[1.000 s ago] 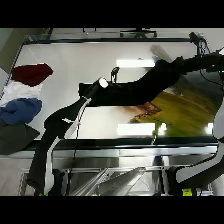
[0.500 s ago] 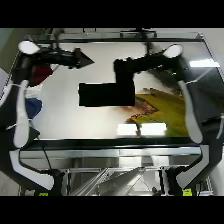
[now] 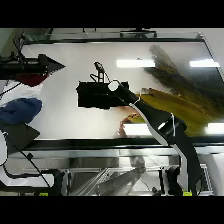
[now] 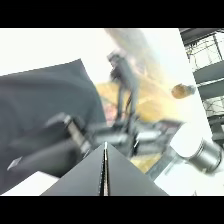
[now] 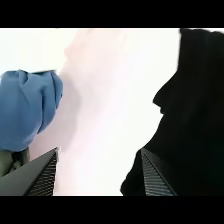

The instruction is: Fold the shirts.

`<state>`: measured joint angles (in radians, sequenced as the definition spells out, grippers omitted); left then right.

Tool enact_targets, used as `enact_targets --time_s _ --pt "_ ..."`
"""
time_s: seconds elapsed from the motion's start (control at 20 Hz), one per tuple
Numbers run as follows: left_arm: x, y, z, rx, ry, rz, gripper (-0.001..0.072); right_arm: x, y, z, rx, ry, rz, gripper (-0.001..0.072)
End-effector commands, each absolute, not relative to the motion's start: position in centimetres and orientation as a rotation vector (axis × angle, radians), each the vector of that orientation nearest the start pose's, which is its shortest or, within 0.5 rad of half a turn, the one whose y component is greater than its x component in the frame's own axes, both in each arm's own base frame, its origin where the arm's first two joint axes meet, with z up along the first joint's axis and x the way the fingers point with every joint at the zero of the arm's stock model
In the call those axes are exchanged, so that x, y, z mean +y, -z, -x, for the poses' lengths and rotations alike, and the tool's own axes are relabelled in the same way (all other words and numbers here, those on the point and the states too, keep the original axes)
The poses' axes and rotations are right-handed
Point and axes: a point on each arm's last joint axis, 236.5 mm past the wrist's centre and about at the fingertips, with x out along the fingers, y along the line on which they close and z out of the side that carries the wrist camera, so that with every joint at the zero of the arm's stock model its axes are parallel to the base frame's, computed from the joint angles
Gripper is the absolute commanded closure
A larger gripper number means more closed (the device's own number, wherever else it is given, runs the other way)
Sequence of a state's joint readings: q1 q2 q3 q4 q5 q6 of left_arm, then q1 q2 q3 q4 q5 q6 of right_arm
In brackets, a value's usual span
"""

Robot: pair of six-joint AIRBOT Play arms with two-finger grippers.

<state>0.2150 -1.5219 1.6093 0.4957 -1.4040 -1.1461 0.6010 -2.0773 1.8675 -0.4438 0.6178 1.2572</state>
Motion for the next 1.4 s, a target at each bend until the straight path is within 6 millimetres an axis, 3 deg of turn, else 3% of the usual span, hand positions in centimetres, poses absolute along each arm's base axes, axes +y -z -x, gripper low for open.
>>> enact_targets --time_s 0.0,0.2,0.3,0.35,0.45,0.55,0.75,0.95,1.2,1.25,1.3,1.35 --pt "-9.6 -15.9 -45.6 0.912 0.775 0.605 0.0704 42.4 -2.8 -49.4 0.994 -0.915 -0.610 0.0153" --pt "-10.0 -15.7 -45.4 0.914 0.789 0.592 0.0704 30.2 -3.5 -51.3 1.147 -0.811 -0.623 0.0154" --pt "-10.1 -15.7 -45.4 0.916 0.793 0.590 0.0704 23.7 -1.3 -52.2 1.232 -0.655 -0.602 0.0147" --pt "-10.2 -15.7 -45.3 0.918 0.795 0.590 0.0705 20.7 0.4 -52.5 1.273 -0.558 -0.583 0.0059" --pt "-10.2 -15.7 -45.3 0.920 0.797 0.589 0.0705 17.1 3.3 -52.6 1.333 -0.445 -0.548 0.0016" --pt "-10.2 -15.7 -45.3 0.917 0.795 0.589 0.0704 16.7 5.6 -52.5 1.375 -0.423 -0.565 0.0016" --pt "-10.7 -15.7 -45.4 0.917 0.800 0.583 0.0704 18.5 9.7 -51.7 1.447 -0.438 -0.589 0.0016" --pt "-11.3 -15.7 -45.2 0.912 0.821 0.557 0.0704 21.5 10.1 -52.0 1.421 -0.523 -0.646 0.0017" --pt "-12.3 -15.7 -45.1 0.914 0.838 0.545 0.0705 25.5 11.2 -50.4 1.457 -0.592 -0.655 0.0023" --pt "-12.4 -15.7 -45.0 0.916 0.841 0.544 0.0704 26.2 10.9 -50.3 1.452 -0.618 -0.658 0.0287" --pt "-12.4 -15.7 -45.0 0.917 0.842 0.544 0.0704 26.6 10.2 -50.1 1.447 -0.649 -0.671 0.0658" --pt "-12.4 -15.7 -45.0 0.917 0.842 0.544 0.0704 26.8 9.5 -50.1 1.441 -0.660 -0.683 0.0684"
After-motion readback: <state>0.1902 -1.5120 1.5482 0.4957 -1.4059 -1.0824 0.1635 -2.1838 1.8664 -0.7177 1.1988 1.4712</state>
